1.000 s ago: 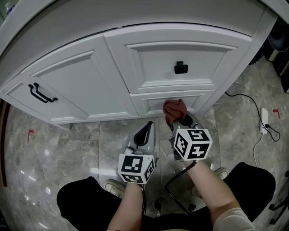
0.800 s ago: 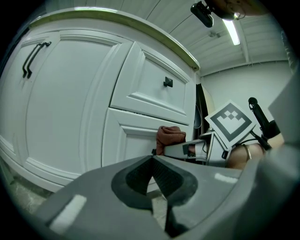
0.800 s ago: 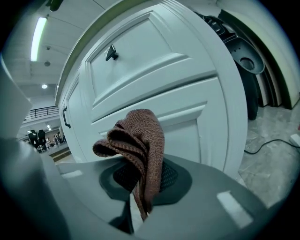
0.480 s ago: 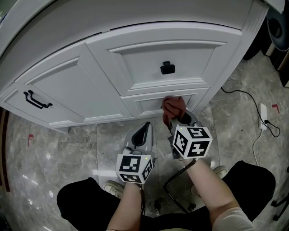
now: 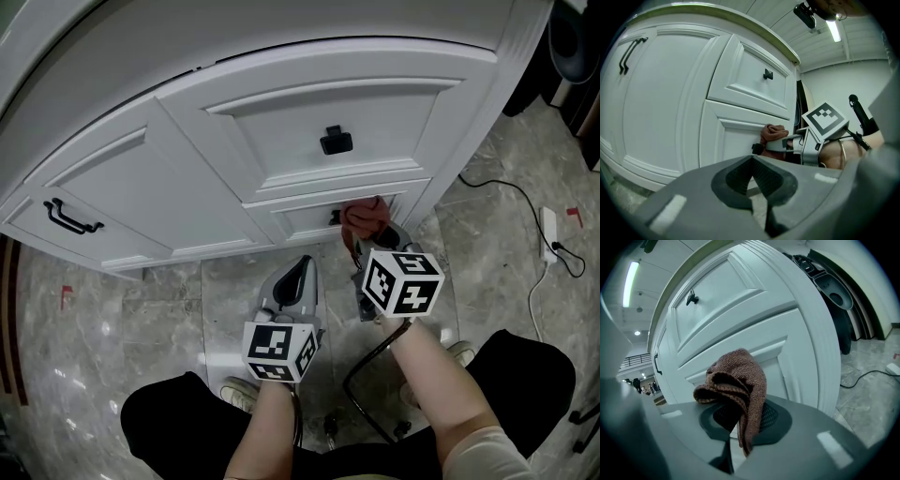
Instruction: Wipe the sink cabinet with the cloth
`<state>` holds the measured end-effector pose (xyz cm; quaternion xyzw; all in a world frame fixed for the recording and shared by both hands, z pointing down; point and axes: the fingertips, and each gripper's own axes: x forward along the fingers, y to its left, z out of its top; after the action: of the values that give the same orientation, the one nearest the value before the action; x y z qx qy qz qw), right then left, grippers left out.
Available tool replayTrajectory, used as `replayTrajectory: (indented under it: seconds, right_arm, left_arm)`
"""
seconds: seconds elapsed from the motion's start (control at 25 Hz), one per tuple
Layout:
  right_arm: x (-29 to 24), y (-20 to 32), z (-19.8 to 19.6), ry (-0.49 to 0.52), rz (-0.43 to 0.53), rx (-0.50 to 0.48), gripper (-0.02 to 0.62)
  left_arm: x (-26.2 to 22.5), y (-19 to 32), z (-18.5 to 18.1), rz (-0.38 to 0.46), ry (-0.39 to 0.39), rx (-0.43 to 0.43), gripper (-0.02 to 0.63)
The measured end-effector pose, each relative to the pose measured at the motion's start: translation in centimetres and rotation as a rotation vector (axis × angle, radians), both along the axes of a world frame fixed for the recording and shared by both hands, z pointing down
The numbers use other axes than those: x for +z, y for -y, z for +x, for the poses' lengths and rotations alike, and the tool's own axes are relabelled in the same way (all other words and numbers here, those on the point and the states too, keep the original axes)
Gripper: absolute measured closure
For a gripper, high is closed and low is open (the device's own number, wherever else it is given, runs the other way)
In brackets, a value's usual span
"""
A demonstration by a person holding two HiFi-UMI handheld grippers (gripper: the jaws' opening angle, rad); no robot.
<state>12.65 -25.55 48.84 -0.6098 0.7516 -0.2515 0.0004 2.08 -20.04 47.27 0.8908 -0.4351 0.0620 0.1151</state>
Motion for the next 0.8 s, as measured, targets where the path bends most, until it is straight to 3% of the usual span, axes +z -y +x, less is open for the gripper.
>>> replayTrajectory:
  seconds: [0.8]
  right_arm:
    - [1.0, -2.3, 8.6, -0.037, -0.053, 0.165, 0.517]
  left_arm:
    - [0.2, -0.4, 3.5, -0.012, -0.016, 0.045, 0.606]
